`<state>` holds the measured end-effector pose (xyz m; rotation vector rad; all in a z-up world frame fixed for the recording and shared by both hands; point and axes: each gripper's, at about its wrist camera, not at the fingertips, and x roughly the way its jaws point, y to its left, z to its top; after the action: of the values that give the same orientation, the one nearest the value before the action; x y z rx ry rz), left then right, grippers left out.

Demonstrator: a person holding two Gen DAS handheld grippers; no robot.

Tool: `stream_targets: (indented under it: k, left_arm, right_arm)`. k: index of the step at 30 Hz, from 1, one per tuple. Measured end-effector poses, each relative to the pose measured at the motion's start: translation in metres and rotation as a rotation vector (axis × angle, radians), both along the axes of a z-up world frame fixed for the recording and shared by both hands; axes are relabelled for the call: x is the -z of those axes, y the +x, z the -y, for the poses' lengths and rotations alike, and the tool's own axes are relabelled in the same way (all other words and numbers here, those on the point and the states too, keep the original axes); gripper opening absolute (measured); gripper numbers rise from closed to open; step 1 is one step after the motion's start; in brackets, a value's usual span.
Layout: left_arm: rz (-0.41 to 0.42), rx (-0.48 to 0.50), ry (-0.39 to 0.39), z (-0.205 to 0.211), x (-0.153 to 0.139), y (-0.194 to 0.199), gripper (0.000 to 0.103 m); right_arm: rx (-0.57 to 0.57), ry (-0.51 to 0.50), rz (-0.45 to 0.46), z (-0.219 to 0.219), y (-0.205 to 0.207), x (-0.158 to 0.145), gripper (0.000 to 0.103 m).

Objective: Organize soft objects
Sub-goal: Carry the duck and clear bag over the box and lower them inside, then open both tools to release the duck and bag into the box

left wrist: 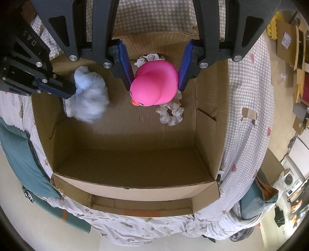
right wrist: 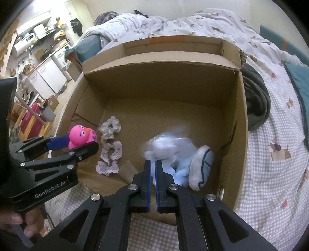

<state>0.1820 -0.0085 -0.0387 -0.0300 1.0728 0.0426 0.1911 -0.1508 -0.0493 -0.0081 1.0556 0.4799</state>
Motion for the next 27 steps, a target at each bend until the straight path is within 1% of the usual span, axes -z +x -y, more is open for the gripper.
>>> stream_targets:
  k: [8,12,16,17,18,19,20,21,22,24,25,27]
  left_arm:
    - [0.008,-0.011,-0.001,-0.002,-0.003,0.000,0.042]
    - [0.017,-0.022,0.006,-0.004,-0.003,-0.001,0.042]
    - [0.021,-0.029,0.006,-0.005,-0.002,-0.003,0.043]
    - [0.025,-0.029,0.007,-0.005,-0.003,-0.004,0.046]
    - [0.030,-0.030,0.009,-0.005,-0.004,-0.004,0.052]
    - [0.039,-0.035,0.014,-0.006,-0.005,-0.005,0.054]
    - [0.051,-0.043,0.021,-0.006,-0.007,-0.006,0.057]
    - [0.062,-0.049,0.026,-0.006,-0.008,-0.008,0.059]
    - [0.068,-0.048,0.024,-0.006,-0.010,-0.008,0.059]
    - [0.069,-0.040,0.011,-0.005,-0.011,-0.008,0.062]
    - [0.071,-0.038,0.008,-0.005,-0.011,-0.008,0.063]
    - [0.073,-0.038,0.007,-0.003,-0.011,-0.009,0.065]
  right_arm:
    - [0.001,0.029,-0.003,0.003,0.000,-0.001,0.005]
    - [0.025,0.063,-0.008,0.009,0.002,-0.003,0.006]
    - [0.032,0.070,-0.004,0.012,0.002,-0.006,0.006]
    - [0.034,0.071,-0.004,0.012,0.002,-0.006,0.006]
    - [0.036,0.073,-0.006,0.012,0.002,-0.006,0.009]
    - [0.038,0.075,-0.007,0.013,0.003,-0.006,0.011]
    - [0.043,0.078,-0.008,0.013,0.003,-0.006,0.018]
    - [0.047,0.082,-0.009,0.014,0.004,-0.006,0.028]
    - [0.049,0.088,-0.012,0.014,0.005,-0.006,0.035]
    - [0.055,0.106,-0.015,0.016,0.005,-0.007,0.069]
    - [0.058,0.116,-0.012,0.017,0.005,-0.008,0.072]
    - [0.067,0.120,-0.002,0.018,0.006,-0.010,0.074]
